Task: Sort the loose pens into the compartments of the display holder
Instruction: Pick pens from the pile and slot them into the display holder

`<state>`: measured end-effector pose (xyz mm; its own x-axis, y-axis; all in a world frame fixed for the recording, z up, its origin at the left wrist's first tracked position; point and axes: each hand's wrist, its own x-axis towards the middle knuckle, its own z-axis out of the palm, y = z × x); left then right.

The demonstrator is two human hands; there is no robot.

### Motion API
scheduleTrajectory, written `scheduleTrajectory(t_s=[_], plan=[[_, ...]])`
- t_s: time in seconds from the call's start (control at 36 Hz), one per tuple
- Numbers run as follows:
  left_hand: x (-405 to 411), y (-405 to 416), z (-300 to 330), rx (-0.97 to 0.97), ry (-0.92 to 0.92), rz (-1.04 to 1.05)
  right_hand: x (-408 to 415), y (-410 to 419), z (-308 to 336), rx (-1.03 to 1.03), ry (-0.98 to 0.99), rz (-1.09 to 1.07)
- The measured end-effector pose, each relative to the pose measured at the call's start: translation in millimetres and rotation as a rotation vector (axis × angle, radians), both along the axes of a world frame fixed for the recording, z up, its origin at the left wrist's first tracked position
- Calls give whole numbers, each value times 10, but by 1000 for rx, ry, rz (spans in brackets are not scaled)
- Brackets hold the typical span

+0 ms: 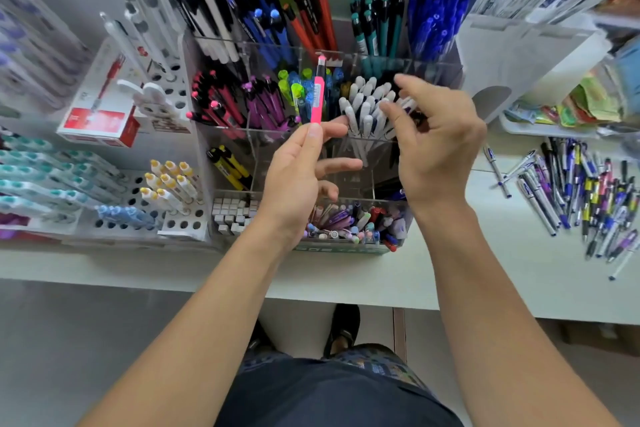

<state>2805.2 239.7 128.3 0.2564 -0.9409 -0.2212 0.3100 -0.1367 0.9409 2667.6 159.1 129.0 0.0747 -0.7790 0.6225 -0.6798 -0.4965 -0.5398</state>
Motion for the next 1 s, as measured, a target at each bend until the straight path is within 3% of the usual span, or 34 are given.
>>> scheduleTrajectory(t_s=[0.17, 0.31, 0.36, 0.42, 0.53, 0.67, 0.78, 0.86, 1.0], plan=[[88, -23, -25, 28, 75, -33, 125, 44, -270, -3, 261, -84], [153, 27, -87, 43, 7, -99, 133, 174, -327, 51, 463, -86], [163, 55, -137, 34, -13, -121, 170, 233, -229, 14, 363, -86], [187, 70, -188, 21, -74, -128, 224, 285, -48, 21, 131, -67], [263, 94, -219, -111, -367, -128, 346, 247, 243, 461, -253, 188], [463, 164, -257, -220, -633, -47, 465, 271, 231, 678, -456, 419], [647, 261, -363, -134, -650, 77, 519, 391, 243, 463, -521, 377], [758, 327, -426, -48, -508, 182, 553, 382, 320, 272, -450, 368], [876, 356, -366, -21, -326, 281, 731, 347, 289, 202, -341, 386]])
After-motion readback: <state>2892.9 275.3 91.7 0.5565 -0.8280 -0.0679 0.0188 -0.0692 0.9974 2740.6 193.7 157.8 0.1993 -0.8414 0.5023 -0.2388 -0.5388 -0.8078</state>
